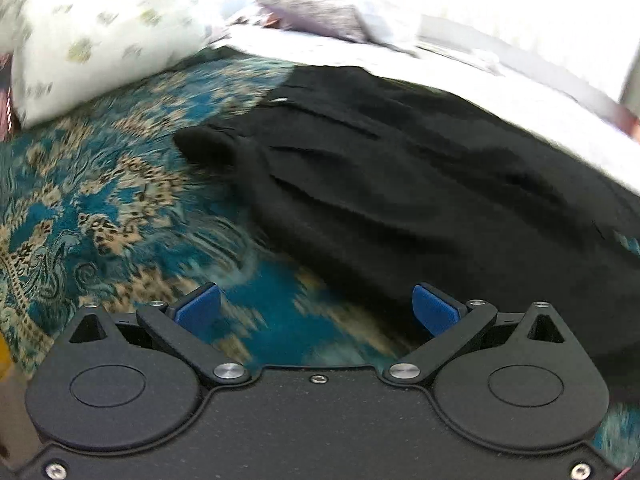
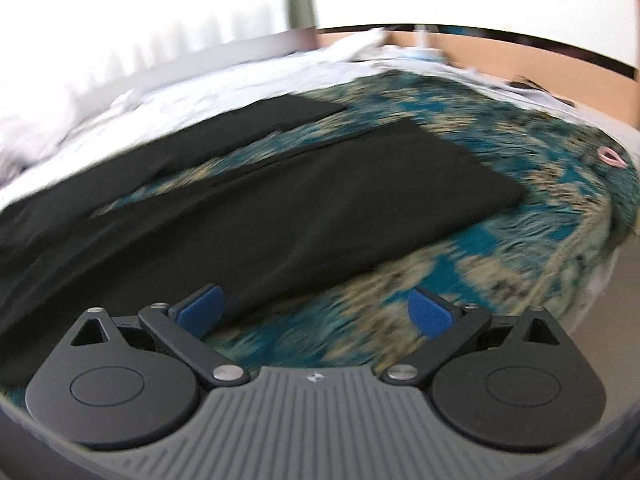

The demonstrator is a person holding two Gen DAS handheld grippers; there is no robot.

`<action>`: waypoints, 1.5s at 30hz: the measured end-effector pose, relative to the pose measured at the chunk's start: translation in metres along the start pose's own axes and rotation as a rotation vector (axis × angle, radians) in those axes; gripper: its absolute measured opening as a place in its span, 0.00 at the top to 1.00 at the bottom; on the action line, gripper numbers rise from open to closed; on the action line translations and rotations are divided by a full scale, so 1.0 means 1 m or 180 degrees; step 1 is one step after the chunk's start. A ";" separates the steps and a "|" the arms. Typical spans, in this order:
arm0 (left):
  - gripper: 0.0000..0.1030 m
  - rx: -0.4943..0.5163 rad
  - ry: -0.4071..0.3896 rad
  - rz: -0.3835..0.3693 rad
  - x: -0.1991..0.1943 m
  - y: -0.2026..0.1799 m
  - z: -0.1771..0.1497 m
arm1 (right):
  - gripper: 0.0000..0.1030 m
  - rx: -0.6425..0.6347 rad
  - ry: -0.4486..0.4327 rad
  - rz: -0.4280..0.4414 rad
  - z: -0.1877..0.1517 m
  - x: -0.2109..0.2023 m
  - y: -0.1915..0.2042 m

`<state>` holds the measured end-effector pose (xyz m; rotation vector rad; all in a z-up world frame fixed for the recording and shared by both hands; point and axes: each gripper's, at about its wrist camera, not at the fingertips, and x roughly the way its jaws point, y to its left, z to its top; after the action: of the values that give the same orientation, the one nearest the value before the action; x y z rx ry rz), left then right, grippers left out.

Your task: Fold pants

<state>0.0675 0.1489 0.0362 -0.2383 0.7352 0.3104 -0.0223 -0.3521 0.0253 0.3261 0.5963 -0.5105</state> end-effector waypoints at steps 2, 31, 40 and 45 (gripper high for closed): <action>0.01 -0.0182 -0.0019 0.0006 0.011 0.016 0.015 | 0.00 0.0158 0.0013 -0.0068 0.010 0.008 -0.015; 0.20 -0.0604 -0.0225 0.0228 0.095 0.058 0.072 | 0.48 0.1470 0.0063 -0.0155 0.062 0.071 -0.138; 0.56 -0.0418 -0.0331 0.0451 0.097 0.045 0.072 | 0.63 0.1225 0.0061 -0.0176 0.076 0.093 -0.124; 0.47 -0.0503 -0.0315 0.0141 0.096 0.042 0.073 | 0.79 0.1079 0.0106 -0.0248 0.080 0.096 -0.118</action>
<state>0.1649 0.2297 0.0184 -0.3539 0.6193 0.4203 0.0182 -0.5185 0.0125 0.6354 0.5556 -0.6837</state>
